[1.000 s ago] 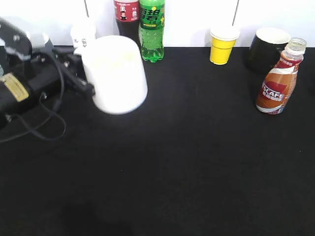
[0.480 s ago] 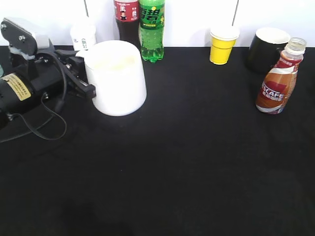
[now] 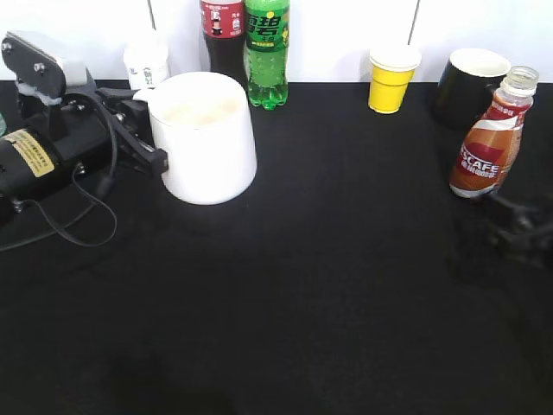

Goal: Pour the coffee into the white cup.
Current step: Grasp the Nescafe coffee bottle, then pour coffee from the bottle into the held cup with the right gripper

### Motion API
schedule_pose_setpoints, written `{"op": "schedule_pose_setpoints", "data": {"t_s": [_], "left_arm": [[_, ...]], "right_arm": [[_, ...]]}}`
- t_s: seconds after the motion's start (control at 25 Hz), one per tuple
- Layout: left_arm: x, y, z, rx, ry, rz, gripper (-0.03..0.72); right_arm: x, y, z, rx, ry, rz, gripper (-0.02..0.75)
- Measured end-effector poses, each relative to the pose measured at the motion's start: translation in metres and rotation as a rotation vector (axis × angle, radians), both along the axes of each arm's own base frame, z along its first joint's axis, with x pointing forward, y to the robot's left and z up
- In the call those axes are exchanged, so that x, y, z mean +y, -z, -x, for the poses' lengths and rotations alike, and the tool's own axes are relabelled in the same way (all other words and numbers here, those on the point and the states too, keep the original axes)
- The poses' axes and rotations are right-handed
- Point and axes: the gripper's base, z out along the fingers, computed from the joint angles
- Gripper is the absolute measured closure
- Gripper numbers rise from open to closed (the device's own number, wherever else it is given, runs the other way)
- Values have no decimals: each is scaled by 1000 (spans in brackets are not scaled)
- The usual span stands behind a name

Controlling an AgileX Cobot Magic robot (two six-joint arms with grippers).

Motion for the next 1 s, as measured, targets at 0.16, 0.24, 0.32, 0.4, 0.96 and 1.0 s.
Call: {"op": "schedule_pose_setpoints", "data": {"t_s": [0.16,0.24,0.32,0.4,0.96,1.0], "left_arm": [[0,0,0,0,1,0,624],[0,0,0,0,1,0,624],[0,0,0,0,2,-1,623],[0,0,0,0,2,-1,623],[-3,0,2,2,37,-9,623],[-5,0,3,8,44,-1,623]], "right_arm": [[4,1,-36,4,-28,61,108],[4,8,-55,28,-11,75,108],[4,17,-74,31,11,72,108],[6,20,-91,9,9,71,111],[19,-5,-70,-126,-169,110,225],[23,-17,-67,-144,-225,143,225]]}}
